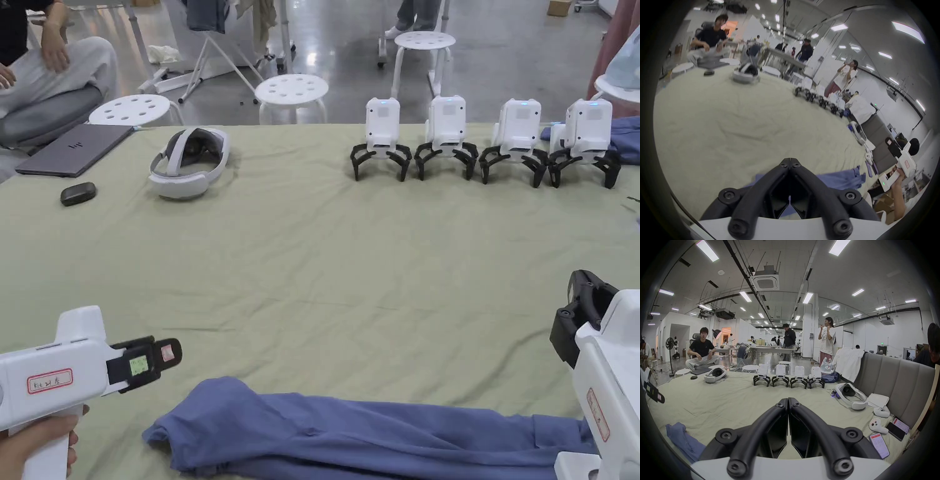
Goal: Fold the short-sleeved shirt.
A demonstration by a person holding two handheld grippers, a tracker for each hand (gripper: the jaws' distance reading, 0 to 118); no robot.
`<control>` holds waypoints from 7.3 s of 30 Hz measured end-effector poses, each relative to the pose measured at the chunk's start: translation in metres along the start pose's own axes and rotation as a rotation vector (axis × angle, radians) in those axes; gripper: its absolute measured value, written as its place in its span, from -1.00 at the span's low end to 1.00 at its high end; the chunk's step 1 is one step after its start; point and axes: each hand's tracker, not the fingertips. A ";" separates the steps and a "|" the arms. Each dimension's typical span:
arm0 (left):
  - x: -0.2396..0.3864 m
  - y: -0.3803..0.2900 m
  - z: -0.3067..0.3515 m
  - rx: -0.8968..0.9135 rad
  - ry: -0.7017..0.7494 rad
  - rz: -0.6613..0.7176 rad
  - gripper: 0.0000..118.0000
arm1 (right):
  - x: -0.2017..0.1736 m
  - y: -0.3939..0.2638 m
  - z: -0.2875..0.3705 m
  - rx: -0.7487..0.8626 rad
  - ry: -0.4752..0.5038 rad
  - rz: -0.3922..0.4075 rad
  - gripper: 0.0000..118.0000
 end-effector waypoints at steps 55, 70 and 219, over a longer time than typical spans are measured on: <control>-0.022 -0.023 -0.083 -0.379 0.039 0.049 -0.72 | -0.005 -0.019 -0.007 -0.088 0.046 0.010 -0.93; -0.017 0.017 -0.030 -0.343 0.132 -0.041 -0.73 | 0.006 -0.015 -0.005 -0.068 0.030 -0.003 -0.92; 0.196 -0.105 -0.113 -0.138 -0.071 -0.379 -1.00 | 0.049 -0.021 0.013 -0.083 -0.023 -0.060 -0.93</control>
